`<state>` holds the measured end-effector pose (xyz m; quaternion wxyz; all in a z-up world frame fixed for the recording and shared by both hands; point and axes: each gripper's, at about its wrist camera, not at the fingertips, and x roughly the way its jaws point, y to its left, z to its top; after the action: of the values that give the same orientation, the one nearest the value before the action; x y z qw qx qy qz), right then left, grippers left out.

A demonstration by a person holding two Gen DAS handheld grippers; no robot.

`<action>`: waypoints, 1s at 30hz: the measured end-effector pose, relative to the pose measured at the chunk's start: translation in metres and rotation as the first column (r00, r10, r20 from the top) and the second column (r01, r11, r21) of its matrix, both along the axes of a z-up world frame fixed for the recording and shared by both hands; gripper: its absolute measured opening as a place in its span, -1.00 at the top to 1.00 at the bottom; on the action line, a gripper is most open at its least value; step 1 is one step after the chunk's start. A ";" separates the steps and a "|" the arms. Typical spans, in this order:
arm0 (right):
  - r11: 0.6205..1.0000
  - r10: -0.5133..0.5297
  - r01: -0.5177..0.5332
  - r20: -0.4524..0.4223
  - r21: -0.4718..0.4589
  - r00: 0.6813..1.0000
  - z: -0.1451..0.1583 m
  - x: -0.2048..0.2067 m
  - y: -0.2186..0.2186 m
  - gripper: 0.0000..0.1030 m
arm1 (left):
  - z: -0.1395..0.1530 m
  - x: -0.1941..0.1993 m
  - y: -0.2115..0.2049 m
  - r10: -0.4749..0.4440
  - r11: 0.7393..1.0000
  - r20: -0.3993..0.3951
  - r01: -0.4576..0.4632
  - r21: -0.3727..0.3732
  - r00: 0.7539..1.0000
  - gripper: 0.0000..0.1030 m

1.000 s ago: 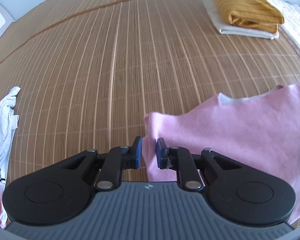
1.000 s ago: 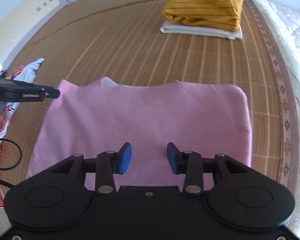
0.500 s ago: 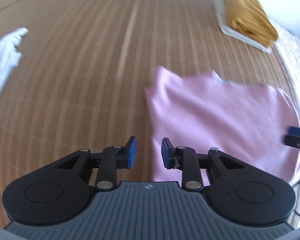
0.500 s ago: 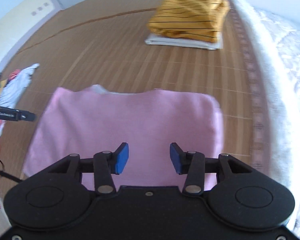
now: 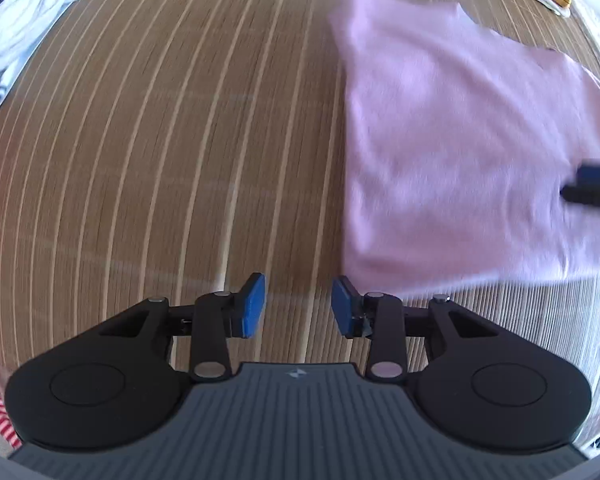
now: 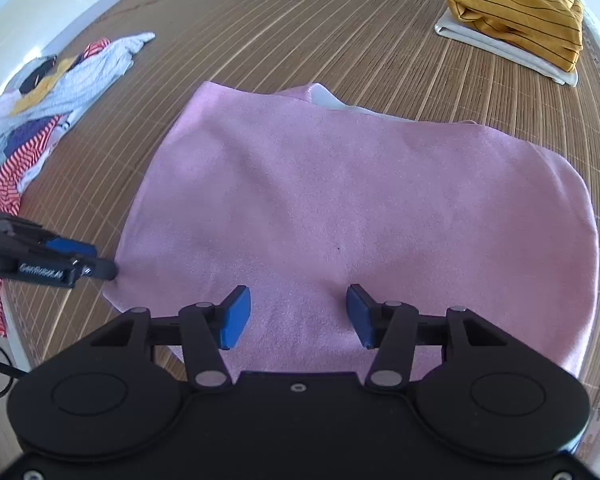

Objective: Fold clothes

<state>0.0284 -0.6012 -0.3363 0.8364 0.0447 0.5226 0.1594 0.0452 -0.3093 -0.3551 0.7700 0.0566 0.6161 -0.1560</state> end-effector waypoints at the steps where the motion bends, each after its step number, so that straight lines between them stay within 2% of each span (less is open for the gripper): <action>1: 1.000 -0.002 0.002 0.006 -0.003 1.000 0.006 0.002 0.002 -0.07 | 0.000 -0.005 0.006 0.007 1.000 -0.007 -0.007 -0.004 1.000 0.17; 3: 1.000 0.003 -0.004 0.020 0.017 1.000 0.018 0.012 0.009 -0.14 | 0.008 -0.009 0.016 0.036 0.997 0.009 -0.036 -0.075 0.999 0.16; 4: 0.999 0.009 -0.010 0.036 0.031 0.999 0.024 0.019 0.016 -0.19 | 0.010 -0.009 0.017 0.040 0.994 0.011 -0.039 -0.101 0.999 0.08; 7: 0.998 0.030 -0.034 0.066 0.049 0.997 0.035 0.052 0.047 -0.49 | 0.009 -0.010 0.018 0.030 0.989 0.012 -0.028 -0.145 0.999 -0.02; 12: 0.998 0.053 -0.054 0.043 0.025 0.998 0.032 0.105 0.115 -0.49 | -0.004 -0.019 0.012 0.039 0.979 -0.009 -0.039 -0.202 0.999 -0.02; 16: 0.995 0.072 -0.072 -0.006 -0.065 0.997 0.013 0.130 0.152 -0.49 | -0.015 -0.026 0.013 0.060 0.967 -0.011 -0.061 -0.246 0.998 -0.02; 18: 0.989 0.087 -0.090 -0.028 -0.122 0.996 0.003 0.136 0.165 -0.43 | -0.017 -0.030 0.013 0.076 0.960 0.006 -0.072 -0.269 0.997 -0.02; 19: 0.985 0.090 -0.095 -0.037 -0.144 0.995 -0.001 0.138 0.169 -0.33 | -0.017 -0.031 0.012 0.077 0.959 0.020 -0.069 -0.274 0.997 -0.02; 22: 0.978 0.077 -0.086 -0.054 -0.189 0.996 -0.010 0.140 0.173 -0.26 | -0.017 -0.035 0.010 0.067 0.960 0.053 -0.050 -0.276 0.996 -0.02; 24: 0.971 0.081 -0.091 -0.051 -0.220 0.995 -0.012 0.139 0.175 -0.13 | -0.017 -0.037 0.009 0.066 0.960 0.062 -0.046 -0.276 0.996 -0.01; 26: 0.959 0.092 -0.099 -0.037 -0.265 0.995 -0.014 0.137 0.176 0.24 | -0.016 -0.037 0.009 0.070 0.960 0.065 -0.050 -0.275 0.995 0.00; 27: 0.955 0.099 -0.104 -0.031 -0.277 0.995 -0.015 0.136 0.175 0.27 | -0.016 -0.038 0.008 0.073 0.960 0.065 -0.053 -0.274 0.995 0.03; 29: 0.955 0.111 -0.113 -0.024 -0.275 0.994 -0.016 0.136 0.173 0.37 | -0.015 -0.039 0.008 0.077 0.965 0.072 -0.056 -0.257 0.994 0.28; 30: 0.955 0.119 -0.119 -0.019 -0.273 0.993 -0.016 0.135 0.173 0.41 | -0.013 -0.039 0.007 0.078 0.967 0.074 -0.057 -0.250 0.994 0.61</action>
<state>0.1639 -0.4285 -0.3527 0.8227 -0.1027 0.5424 0.1356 0.0061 -0.3020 -0.3685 0.8010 -0.0544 0.5607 -0.2025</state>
